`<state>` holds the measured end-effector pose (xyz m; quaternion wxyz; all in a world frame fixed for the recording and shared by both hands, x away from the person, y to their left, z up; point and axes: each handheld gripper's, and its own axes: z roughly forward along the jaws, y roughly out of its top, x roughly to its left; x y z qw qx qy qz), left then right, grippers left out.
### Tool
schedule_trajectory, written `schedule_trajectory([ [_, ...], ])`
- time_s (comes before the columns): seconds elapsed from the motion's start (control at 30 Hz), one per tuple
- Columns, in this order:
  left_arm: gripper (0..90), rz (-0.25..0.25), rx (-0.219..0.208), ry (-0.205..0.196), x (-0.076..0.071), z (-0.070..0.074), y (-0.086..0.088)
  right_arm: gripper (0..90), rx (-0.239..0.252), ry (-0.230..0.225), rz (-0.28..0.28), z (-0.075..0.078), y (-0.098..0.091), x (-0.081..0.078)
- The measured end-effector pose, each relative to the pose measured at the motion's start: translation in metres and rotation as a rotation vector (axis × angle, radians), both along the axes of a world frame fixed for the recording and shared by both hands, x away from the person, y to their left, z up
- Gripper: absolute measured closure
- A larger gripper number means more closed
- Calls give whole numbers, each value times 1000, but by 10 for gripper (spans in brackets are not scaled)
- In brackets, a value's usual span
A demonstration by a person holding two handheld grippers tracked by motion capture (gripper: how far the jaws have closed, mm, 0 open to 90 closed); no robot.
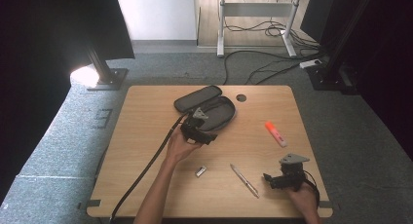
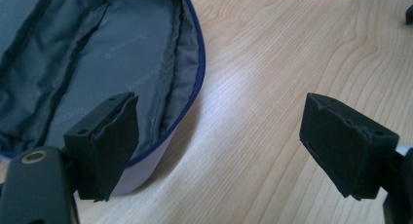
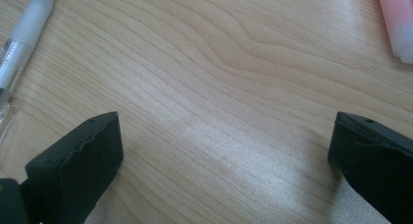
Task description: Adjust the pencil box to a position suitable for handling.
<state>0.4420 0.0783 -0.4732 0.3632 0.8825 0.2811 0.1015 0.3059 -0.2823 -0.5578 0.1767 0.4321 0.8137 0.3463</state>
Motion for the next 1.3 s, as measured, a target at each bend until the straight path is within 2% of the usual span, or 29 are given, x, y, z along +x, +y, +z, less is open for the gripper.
schedule_trajectory([
  [0.23,150,-17,7,7,10,0,-14,0,0,0,0,0,0,0],
  [0.33,161,-21,-11,22,15,-2,-19,0,0,0,0,0,0,0],
  [0.4,166,-21,10,23,19,-4,-23,0,0,0,0,0,0,0],
  [0.5,197,-24,4,18,24,-6,-27,0,0,0,0,0,0,0],
  [0.63,246,-9,18,25,30,-12,-30,0,0,0,0,0,0,0],
  [0.77,326,-11,34,28,35,-20,-34,0,0,0,0,0,0,0],
  [0.8,375,-16,46,23,35,-24,-37,0,0,-1,-1,0,0,0],
  [1.0,524,-20,59,10,35,-32,-42,0,0,0,0,0,0,0],
  [1.1,595,-7,81,-11,35,-35,-43,0,0,0,0,0,0,0],
  [1.3,702,2,109,-21,35,-40,-44,0,0,0,0,0,0,0],
])
